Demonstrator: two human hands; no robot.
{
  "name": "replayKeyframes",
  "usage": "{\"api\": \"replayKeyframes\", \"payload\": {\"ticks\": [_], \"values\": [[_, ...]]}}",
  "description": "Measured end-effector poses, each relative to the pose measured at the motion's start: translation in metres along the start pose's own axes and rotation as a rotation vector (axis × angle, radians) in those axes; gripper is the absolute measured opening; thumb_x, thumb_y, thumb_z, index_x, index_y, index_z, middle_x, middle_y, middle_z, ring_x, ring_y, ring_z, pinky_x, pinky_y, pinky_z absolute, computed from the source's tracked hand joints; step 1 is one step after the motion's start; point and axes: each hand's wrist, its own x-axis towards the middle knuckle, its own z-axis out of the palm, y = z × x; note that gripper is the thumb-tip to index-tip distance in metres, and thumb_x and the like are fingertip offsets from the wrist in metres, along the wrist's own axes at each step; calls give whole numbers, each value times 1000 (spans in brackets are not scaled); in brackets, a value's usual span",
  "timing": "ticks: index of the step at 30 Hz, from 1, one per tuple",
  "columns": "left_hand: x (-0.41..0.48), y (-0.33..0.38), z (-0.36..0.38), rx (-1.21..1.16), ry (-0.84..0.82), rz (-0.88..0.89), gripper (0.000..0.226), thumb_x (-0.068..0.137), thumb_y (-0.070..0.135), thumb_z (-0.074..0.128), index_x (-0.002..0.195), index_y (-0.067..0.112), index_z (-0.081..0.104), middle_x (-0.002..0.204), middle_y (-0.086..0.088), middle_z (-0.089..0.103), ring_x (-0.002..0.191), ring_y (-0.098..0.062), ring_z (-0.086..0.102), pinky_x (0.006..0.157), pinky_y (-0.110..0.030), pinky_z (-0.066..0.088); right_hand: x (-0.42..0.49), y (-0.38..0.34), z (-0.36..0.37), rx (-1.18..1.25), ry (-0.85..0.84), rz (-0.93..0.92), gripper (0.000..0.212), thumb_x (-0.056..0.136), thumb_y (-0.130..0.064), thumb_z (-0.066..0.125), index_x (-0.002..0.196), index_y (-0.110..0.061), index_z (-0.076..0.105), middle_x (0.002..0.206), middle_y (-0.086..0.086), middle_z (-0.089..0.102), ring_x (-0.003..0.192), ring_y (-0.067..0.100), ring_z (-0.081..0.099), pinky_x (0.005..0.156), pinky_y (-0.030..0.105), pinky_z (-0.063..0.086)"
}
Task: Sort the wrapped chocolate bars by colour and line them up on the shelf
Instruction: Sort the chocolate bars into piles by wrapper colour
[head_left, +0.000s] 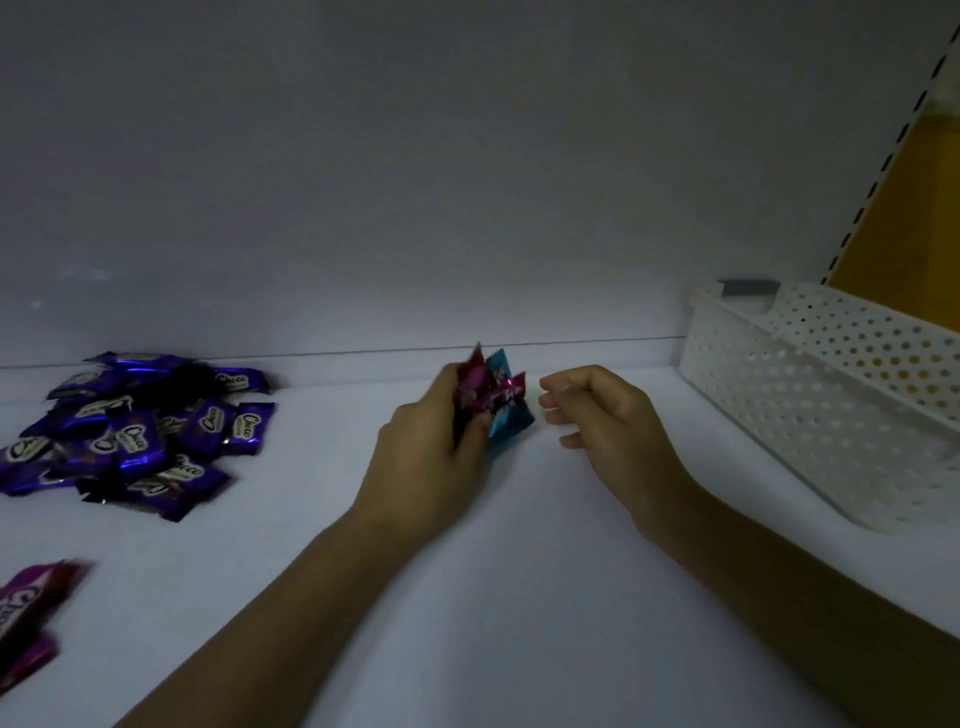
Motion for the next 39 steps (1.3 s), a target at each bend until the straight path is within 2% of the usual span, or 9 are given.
{"api": "replayKeyframes", "payload": {"ticks": [4, 7, 11, 14, 21, 26, 31, 35, 39], "values": [[7, -7, -1, -436, 6, -213, 29, 97, 13, 53, 126, 15, 54, 100, 10, 65, 88, 0, 63, 66, -9, 50, -1, 1, 3, -101, -59, 9, 6, 94, -29, 52, 96, -30, 57, 95, -9, 63, 91, 6, 59, 79, 20, 47], [9, -8, -3, -603, 7, -252, 27, 96, 10, 53, 123, 13, 56, 103, 5, 68, 89, -6, 67, 66, -15, 53, -6, -5, 8, -113, -149, 10, 40, 84, -45, 56, 119, -28, 53, 100, -9, 65, 96, 6, 62, 84, 20, 48], [3, 0, -9, -667, -41, -225, 24, 95, 4, 54, 112, 20, 58, 97, 6, 71, 85, -6, 70, 67, -16, 53, -12, -23, 18, 130, -168, 57, 28, 88, -12, 63, 115, -8, 59, 92, 9, 72, 75, 16, 70, 67, 23, 56], [8, 5, -23, -695, -37, -239, 22, 93, 4, 56, 106, 21, 61, 89, 9, 71, 79, -4, 71, 63, -15, 53, -10, -44, 22, 131, -169, 81, 23, 87, -7, 64, 110, -4, 59, 79, 7, 72, 60, 15, 68, 56, 21, 54], [7, 8, -88, -921, 223, -390, 9, 93, 25, 61, 100, 30, 62, 103, 0, 70, 94, -17, 68, 78, -31, 55, 1, -107, 87, 105, -216, -31, 16, 91, -11, 61, 106, -16, 63, 76, -3, 64, 60, 8, 61, 58, 20, 53], [-35, -30, -172, -940, 430, -486, 32, 89, 29, 65, 118, 15, 62, 112, -12, 69, 102, -32, 66, 95, -49, 50, -17, -142, 171, 160, -370, -141, 16, 87, -6, 65, 98, -18, 65, 68, -8, 63, 54, 3, 63, 52, 14, 48], [-95, -71, -247, -866, 600, -497, 28, 90, 26, 62, 113, 9, 63, 104, -14, 72, 95, -31, 68, 83, -44, 54, -39, -169, 253, 227, -584, -128, 21, 88, -9, 65, 108, -12, 60, 81, 6, 69, 54, 9, 65, 55, 20, 52], [-142, -99, -290, -805, 750, -553, 21, 90, 27, 63, 105, 13, 64, 96, -11, 74, 84, -26, 72, 70, -37, 56, -49, -177, 303, 280, -638, -78, 11, 89, -6, 63, 96, -15, 60, 73, 3, 66, 48, 7, 61, 43, 17, 43], [-178, -117, -316, -758, 814, -611, 25, 90, 28, 62, 112, 15, 61, 99, -10, 73, 83, -26, 72, 59, -35, 55, -38, -180, 334, -65, -754, -219, 20, 87, -10, 65, 107, -6, 64, 84, 13, 69, 53, 11, 57, 47, 15, 42]]}}
